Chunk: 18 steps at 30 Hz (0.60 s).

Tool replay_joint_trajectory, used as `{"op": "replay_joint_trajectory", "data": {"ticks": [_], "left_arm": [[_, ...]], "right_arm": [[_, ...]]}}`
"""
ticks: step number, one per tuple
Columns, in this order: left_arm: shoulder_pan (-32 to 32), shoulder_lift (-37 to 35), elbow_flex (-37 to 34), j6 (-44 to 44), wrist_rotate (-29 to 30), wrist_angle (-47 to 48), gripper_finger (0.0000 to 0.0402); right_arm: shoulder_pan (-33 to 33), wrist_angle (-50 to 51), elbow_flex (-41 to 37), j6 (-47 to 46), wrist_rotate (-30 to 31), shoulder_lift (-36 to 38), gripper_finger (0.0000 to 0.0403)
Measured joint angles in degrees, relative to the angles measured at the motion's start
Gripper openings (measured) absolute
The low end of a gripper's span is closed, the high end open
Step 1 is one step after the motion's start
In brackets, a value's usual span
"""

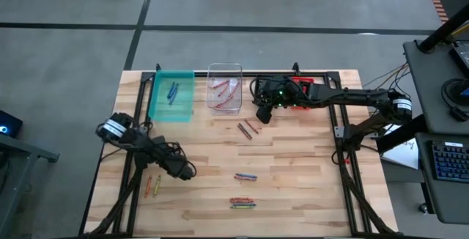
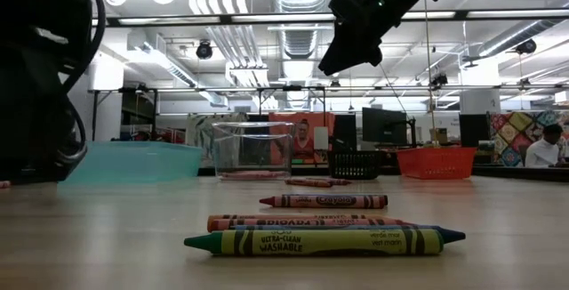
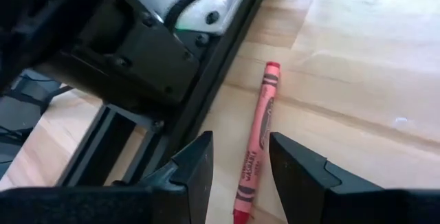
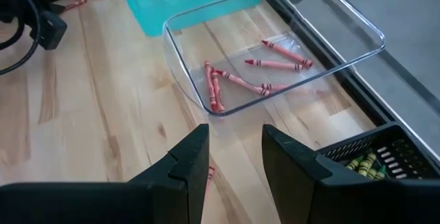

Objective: Sort crayons
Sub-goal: Put the red crayon into the transparent bin

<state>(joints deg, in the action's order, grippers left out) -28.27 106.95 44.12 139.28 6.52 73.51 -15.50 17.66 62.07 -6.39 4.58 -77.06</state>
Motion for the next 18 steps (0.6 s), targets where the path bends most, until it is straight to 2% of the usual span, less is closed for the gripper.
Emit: {"op": "replay_joint_trajectory", "data": {"ticks": [7, 11, 18], "left_arm": [[0.00, 2.17, 0.20, -1.86, -0.99, -1.68, 0.0125], [-0.02, 1.95, 0.11, -5.45, 1.45, -3.64, 0.0125], [0.04, 1.47, 2.45, -6.47, 4.57, -3.56, 0.0125]], "right_arm": [[0.01, 0.01, -0.14, 0.00, 0.00, 0.00, 0.0123], [-0.01, -0.02, -0.16, 0.00, 0.00, 0.00, 0.0123], [-0.01, -0.01, -0.18, -0.02, -0.02, 0.00, 0.0123]]}}
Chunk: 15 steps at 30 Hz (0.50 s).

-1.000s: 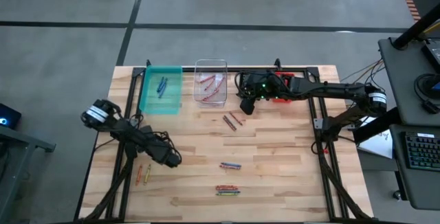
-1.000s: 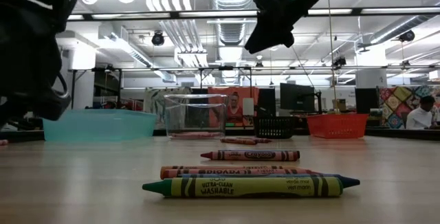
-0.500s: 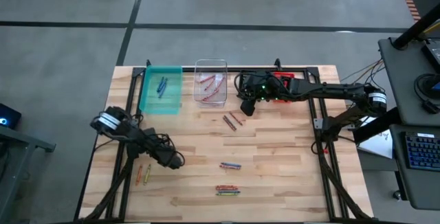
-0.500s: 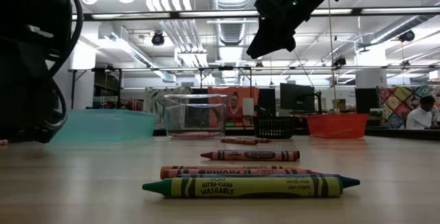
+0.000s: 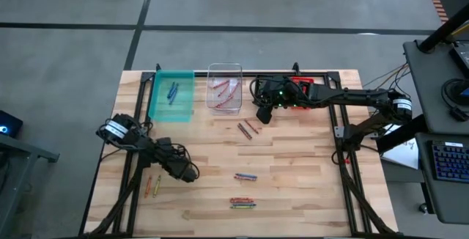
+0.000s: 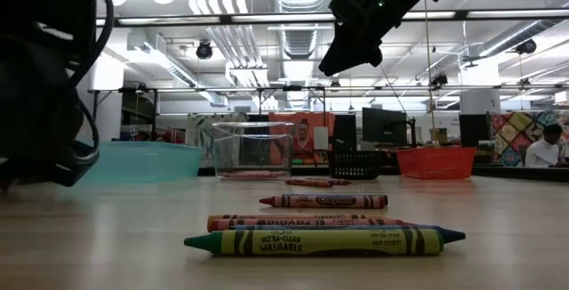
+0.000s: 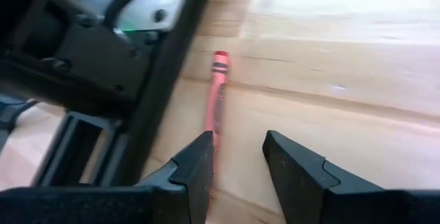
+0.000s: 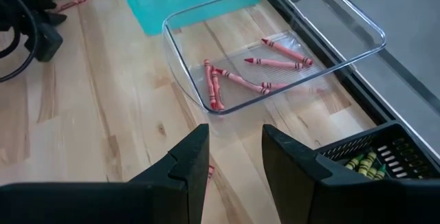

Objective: Sort crayons
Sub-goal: Put the red crayon into the transparent bin

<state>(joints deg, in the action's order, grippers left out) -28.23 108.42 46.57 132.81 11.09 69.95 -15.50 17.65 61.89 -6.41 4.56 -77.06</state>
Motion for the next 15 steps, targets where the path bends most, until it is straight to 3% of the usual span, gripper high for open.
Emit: {"op": "replay_joint_trajectory", "data": {"ticks": [8, 15], "left_arm": [[0.01, -1.36, 4.11, -2.94, 1.42, 1.90, 0.0125], [-0.06, -1.37, 1.89, -6.76, 2.34, 6.01, 0.0124]], "right_arm": [[0.01, 0.00, -0.07, 0.00, 0.01, 0.00, 0.0123], [0.00, 0.00, -0.09, 0.00, 0.01, 0.00, 0.0123]]}}
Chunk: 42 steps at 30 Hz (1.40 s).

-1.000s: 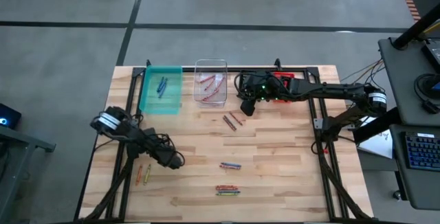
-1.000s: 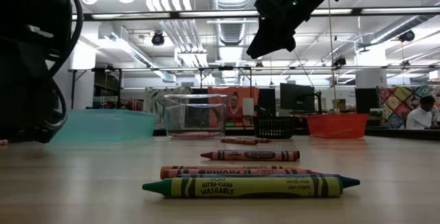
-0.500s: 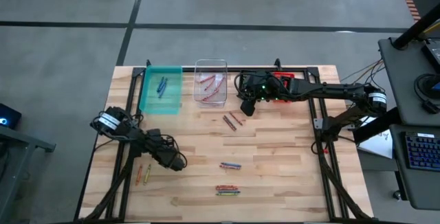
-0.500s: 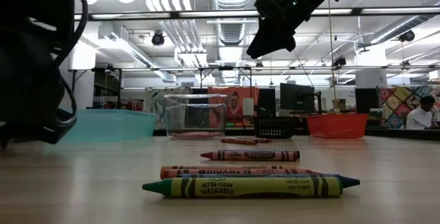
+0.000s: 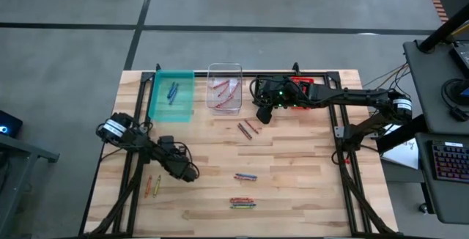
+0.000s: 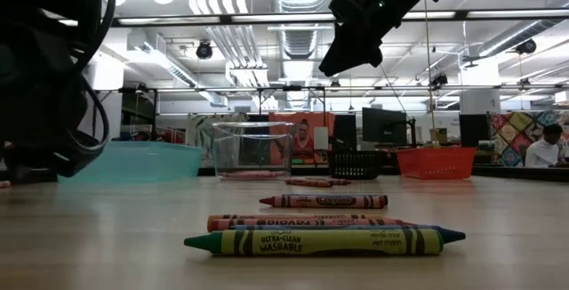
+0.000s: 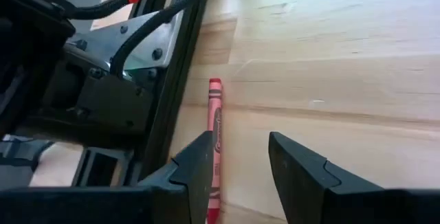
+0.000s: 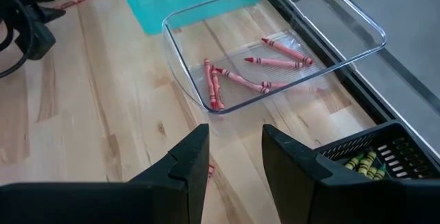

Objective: Sort crayons
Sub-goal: Put the red crayon into the transparent bin

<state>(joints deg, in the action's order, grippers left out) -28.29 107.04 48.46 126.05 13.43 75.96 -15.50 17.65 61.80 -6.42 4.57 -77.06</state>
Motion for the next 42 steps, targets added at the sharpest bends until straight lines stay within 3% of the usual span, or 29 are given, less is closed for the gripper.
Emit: {"op": "replay_joint_trajectory", "data": {"ticks": [5, 11, 13, 19, 26, 33, 36, 42], "left_arm": [[-0.26, 0.00, -0.88, -3.16, 0.57, 0.19, 0.0107], [-0.26, -0.02, -1.31, -2.69, -1.94, 0.46, 0.0018], [-0.26, 0.00, -2.25, -0.94, -3.95, 0.62, 0.0006], [-0.35, 0.00, -4.78, -1.03, -6.83, -1.01, 0.0017], [-0.37, -0.20, -5.48, -1.46, -5.58, -6.90, 0.0008], [-0.37, 0.15, -3.05, -3.07, -5.20, -5.98, 0.0008], [-0.39, -0.12, -0.50, -3.31, -5.30, -1.18, 0.0008], [-0.14, -1.35, 6.69, -17.47, 2.68, 5.84, 0.0007]], "right_arm": [[0.02, 0.04, -0.11, 0.00, -0.01, 0.00, 0.0123], [0.00, 0.02, -0.24, 0.00, 0.00, 0.00, 0.0123], [0.00, 0.01, -0.24, 0.01, 0.00, 0.00, 0.0123], [0.01, 0.02, -0.26, 0.00, 0.01, 0.00, 0.0123], [0.00, 0.04, -0.61, 0.00, -0.01, 0.00, 0.0123], [0.02, 0.00, -0.98, 0.00, -0.01, 0.00, 0.0123], [0.02, 0.00, -1.04, 0.00, 0.01, 0.00, 0.0123], [0.01, -0.08, -1.11, 0.00, -0.01, 0.00, 0.0123]]}}
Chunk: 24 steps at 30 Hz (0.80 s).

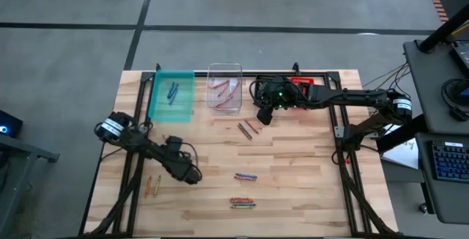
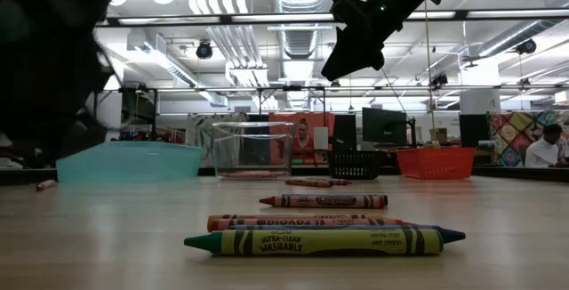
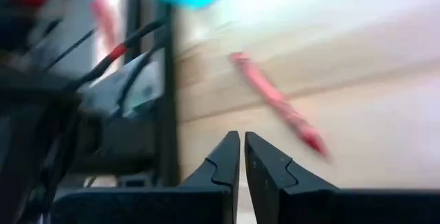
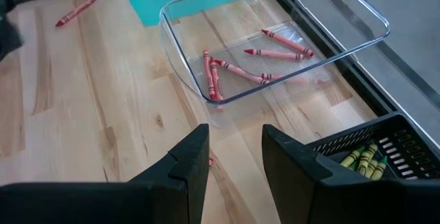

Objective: Sort crayons
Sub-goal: Put the red crayon into the transparent bin

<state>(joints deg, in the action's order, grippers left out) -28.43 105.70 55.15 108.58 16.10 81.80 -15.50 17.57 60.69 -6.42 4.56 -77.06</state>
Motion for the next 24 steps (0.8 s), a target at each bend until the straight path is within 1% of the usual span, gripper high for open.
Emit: {"op": "replay_joint_trajectory", "data": {"ticks": [2, 3, 6, 8, 11, 14, 16, 19, 23, 24], "left_arm": [[0.63, -1.87, 1.60, -7.44, 1.85, -2.50, 0.0003], [0.89, -3.02, 1.96, -12.56, 2.99, -4.26, 0.0002], [0.98, -7.58, 2.15, -35.59, 4.98, -12.59, 0.0001], [0.95, -10.92, 2.13, -49.84, 3.47, -16.61, 0.0000], [1.07, -15.93, 1.77, -65.87, 1.53, -18.25, 0.0000], [2.61, -20.75, -0.41, -75.46, 1.33, -18.01, 0.0000], [4.76, -23.84, -2.80, -79.12, 0.60, -17.94, 0.0000], [8.71, -27.55, -7.09, -83.34, -2.97, -18.48, 0.0000], [13.99, -30.58, -11.96, -92.44, -3.38, -22.41, 0.0000], [15.15, -30.82, -12.64, -93.41, -3.36, -22.55, 0.0000]], "right_arm": [[-0.01, -0.35, 0.00, 0.00, 0.02, 0.00, 0.0123], [0.01, -0.38, 0.00, -0.01, 0.01, 0.00, 0.0123], [-0.01, -0.38, 0.00, 0.00, 0.02, 0.00, 0.0123], [0.01, -0.38, 0.00, 0.00, 0.02, 0.00, 0.0123], [0.01, -0.38, 0.00, 0.00, 0.00, 0.00, 0.0123], [0.02, -0.36, 0.00, 0.00, -0.07, 0.00, 0.0123], [0.12, -0.34, 0.00, 0.00, -0.07, 0.00, 0.0123], [0.25, -0.36, 0.00, 0.02, -0.05, 0.00, 0.0123], [0.25, -0.36, 0.00, 0.28, -0.04, 0.00, 0.0123], [0.25, -0.34, 0.00, 0.29, -0.04, 0.00, 0.0123]]}}
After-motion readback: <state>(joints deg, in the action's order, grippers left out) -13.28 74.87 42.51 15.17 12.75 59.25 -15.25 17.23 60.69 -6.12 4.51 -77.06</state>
